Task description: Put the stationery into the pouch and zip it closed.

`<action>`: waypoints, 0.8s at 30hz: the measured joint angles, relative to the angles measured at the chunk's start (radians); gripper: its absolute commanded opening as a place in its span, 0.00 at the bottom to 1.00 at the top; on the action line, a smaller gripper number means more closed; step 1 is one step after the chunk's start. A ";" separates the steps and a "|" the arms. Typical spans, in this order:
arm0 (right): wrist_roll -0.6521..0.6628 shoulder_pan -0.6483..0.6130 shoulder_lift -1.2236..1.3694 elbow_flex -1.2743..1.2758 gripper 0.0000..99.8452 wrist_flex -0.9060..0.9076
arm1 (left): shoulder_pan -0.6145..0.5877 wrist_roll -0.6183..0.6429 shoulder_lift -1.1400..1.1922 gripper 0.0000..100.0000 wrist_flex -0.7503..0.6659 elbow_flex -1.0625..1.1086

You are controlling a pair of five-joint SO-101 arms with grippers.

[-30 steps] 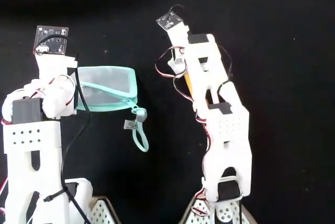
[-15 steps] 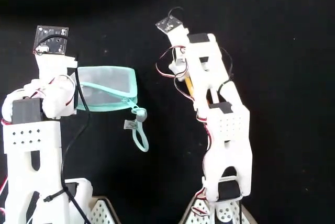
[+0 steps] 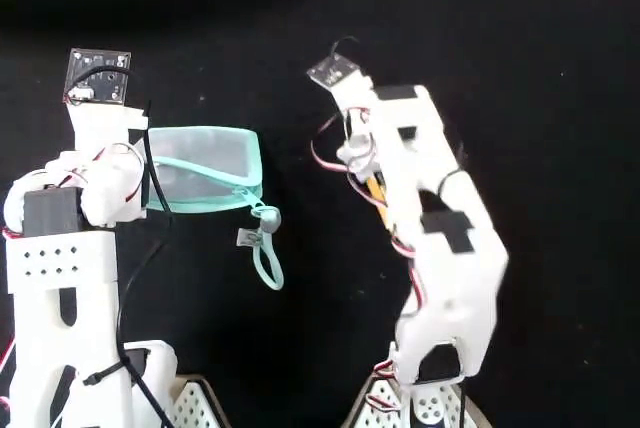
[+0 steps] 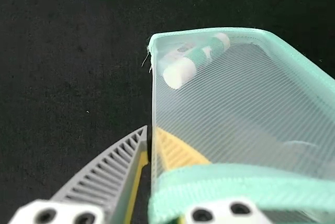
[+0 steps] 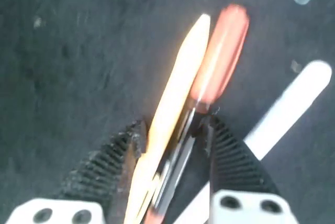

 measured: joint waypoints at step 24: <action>-0.026 -0.106 -0.285 0.313 0.17 -0.213 | 0.000 0.000 0.000 0.03 0.000 0.000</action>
